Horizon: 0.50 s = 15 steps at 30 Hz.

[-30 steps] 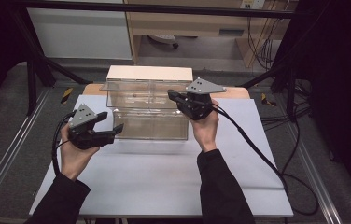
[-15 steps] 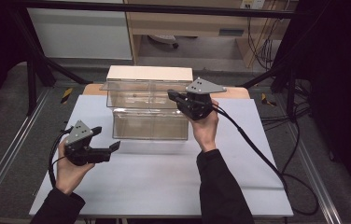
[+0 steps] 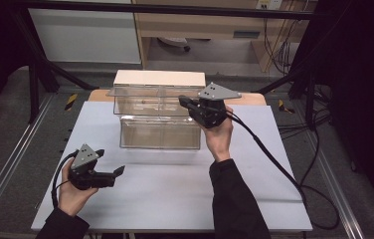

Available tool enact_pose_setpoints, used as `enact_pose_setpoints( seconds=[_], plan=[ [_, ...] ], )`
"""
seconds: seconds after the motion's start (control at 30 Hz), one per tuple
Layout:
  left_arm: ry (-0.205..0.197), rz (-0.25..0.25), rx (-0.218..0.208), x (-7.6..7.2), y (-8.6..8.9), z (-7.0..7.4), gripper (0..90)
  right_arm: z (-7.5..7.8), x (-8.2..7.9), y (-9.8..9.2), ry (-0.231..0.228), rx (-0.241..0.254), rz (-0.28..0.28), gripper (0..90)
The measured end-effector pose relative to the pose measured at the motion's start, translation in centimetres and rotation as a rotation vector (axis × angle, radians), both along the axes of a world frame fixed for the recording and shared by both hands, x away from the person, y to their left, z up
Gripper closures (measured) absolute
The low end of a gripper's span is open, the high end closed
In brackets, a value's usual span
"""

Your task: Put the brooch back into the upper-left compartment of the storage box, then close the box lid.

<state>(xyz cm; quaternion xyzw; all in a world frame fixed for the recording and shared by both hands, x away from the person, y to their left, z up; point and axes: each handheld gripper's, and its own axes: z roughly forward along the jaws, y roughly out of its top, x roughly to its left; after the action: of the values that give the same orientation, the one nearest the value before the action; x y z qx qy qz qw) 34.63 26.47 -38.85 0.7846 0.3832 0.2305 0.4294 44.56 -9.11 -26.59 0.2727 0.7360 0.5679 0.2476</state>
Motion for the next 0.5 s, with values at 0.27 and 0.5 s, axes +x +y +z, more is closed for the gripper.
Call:
enact_pose_setpoints(
  seconds=[0.27,0.5],
  plan=[
    [0.039,0.022,0.023,-0.4,0.9,-2.0,7.8,0.1,0.0,0.0,0.000,0.000,-0.001,90.0],
    [0.046,0.023,0.034,-0.5,1.1,-2.6,7.3,0.0,0.0,0.0,0.001,-0.001,-0.002,90.0]
  ],
)
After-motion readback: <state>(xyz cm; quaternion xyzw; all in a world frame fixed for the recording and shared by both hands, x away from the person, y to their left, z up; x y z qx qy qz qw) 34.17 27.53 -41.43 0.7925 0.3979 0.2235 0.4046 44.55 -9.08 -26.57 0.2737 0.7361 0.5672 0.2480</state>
